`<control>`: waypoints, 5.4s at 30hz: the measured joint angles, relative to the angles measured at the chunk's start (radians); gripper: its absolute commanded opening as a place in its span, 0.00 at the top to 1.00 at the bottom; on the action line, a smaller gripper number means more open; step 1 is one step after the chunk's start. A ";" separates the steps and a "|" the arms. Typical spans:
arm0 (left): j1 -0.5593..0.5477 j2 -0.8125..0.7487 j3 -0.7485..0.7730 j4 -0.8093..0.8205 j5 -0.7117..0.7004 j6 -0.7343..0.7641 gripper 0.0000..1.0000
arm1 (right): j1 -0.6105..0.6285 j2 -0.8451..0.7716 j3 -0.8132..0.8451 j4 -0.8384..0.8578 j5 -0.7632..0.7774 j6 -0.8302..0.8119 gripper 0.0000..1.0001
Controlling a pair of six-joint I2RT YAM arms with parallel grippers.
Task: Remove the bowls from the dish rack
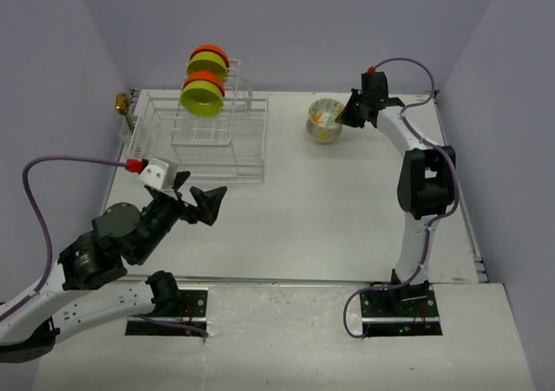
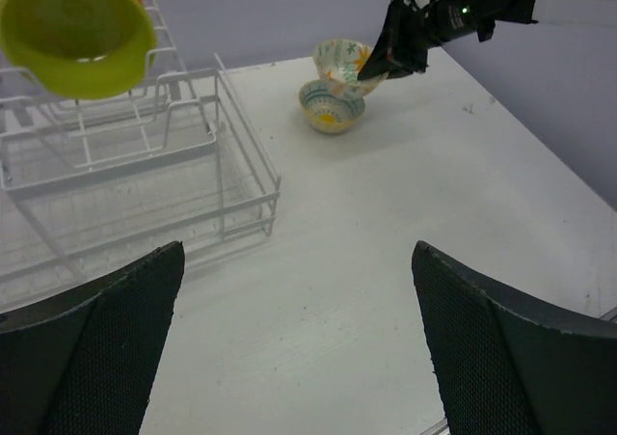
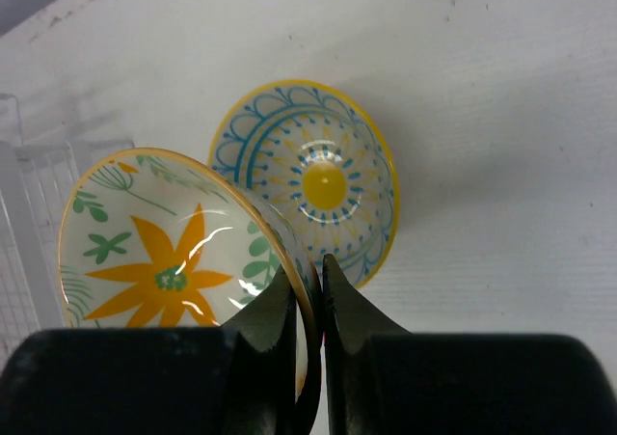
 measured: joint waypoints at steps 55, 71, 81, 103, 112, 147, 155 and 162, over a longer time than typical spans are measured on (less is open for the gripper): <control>0.293 -0.245 -0.218 0.018 -0.134 -0.037 0.00 | -0.006 0.260 0.352 -0.138 -0.136 -0.257 0.87; 0.293 -0.233 -0.219 0.014 -0.106 -0.030 0.00 | -0.006 0.261 0.352 -0.147 -0.146 -0.274 0.81; 0.294 -0.237 -0.220 0.014 -0.082 -0.026 0.00 | -0.006 0.262 0.352 -0.165 -0.122 -0.261 0.79; 0.312 -0.229 -0.220 0.014 -0.056 -0.023 0.00 | 0.001 0.262 0.332 -0.161 -0.066 -0.237 0.62; 0.312 -0.224 -0.220 0.014 -0.050 -0.023 0.00 | 0.013 0.250 0.295 -0.130 -0.048 -0.232 0.59; 0.356 0.230 0.183 -0.056 -0.174 -0.765 0.00 | -0.048 -0.865 -0.817 0.394 -0.331 0.239 0.01; 0.479 0.541 0.489 -0.073 -0.140 -0.909 0.01 | -0.060 -1.070 -0.952 0.405 -0.411 0.246 0.01; 0.792 0.676 0.464 -0.022 0.158 -1.014 0.00 | -0.133 -1.091 -0.958 0.429 -0.444 0.234 0.01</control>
